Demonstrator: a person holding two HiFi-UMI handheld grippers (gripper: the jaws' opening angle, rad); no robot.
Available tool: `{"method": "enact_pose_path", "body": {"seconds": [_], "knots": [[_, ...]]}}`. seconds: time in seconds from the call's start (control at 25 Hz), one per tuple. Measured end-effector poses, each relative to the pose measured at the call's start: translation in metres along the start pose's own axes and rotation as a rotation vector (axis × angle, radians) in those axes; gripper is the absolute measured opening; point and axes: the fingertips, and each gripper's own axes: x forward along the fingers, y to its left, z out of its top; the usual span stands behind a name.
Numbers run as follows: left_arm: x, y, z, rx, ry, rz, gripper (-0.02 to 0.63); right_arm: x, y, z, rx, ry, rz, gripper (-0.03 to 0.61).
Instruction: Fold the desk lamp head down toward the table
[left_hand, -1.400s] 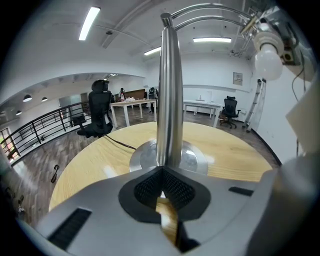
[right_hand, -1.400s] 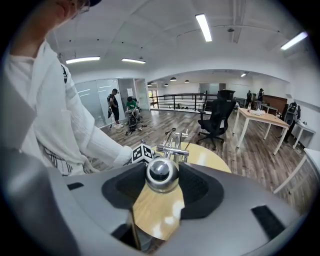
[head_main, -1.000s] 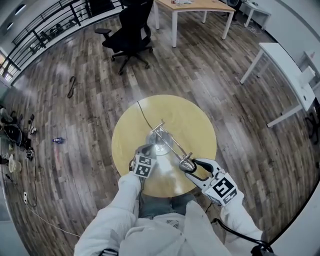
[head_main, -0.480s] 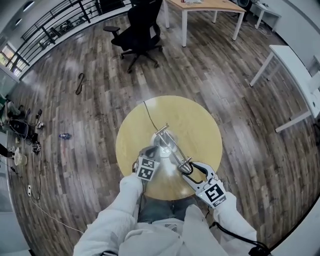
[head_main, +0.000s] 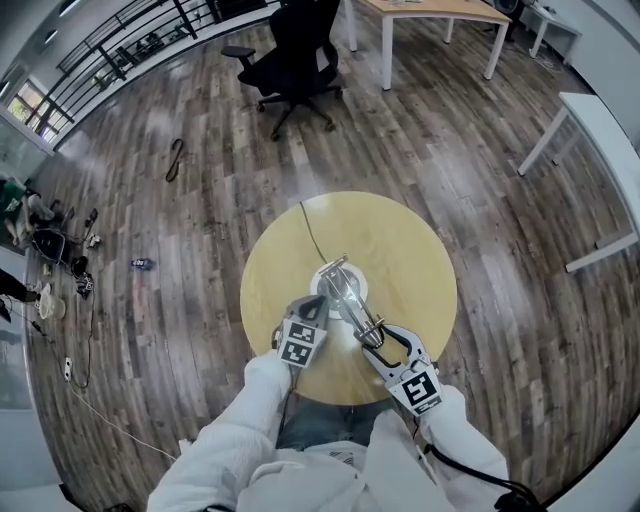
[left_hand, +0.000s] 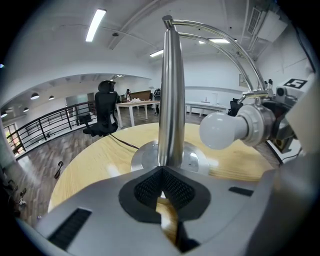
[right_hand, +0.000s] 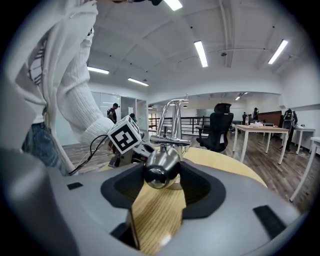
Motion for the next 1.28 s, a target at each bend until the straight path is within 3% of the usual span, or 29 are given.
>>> {"method": "enact_pose_path", "body": {"seconds": [0.44, 1.04, 1.2, 1.28], "knots": [[0.001, 0.003, -0.002, -0.012, 0.014, -0.003, 0.0, 0.029, -0.006, -0.016, 0.034, 0.013, 0.015, 0.224], [0.0, 0.002, -0.004, 0.024, -0.004, -0.01, 0.0, 0.017, -0.005, -0.026, 0.058, 0.072, -0.018, 0.223], [-0.017, 0.022, -0.003, -0.073, -0.061, 0.102, 0.0, -0.002, -0.012, -0.029, 0.096, 0.082, -0.06, 0.222], [-0.034, 0.025, 0.002, -0.129, -0.106, 0.114, 0.0, -0.014, -0.021, -0.027, 0.159, 0.068, -0.112, 0.222]]}}
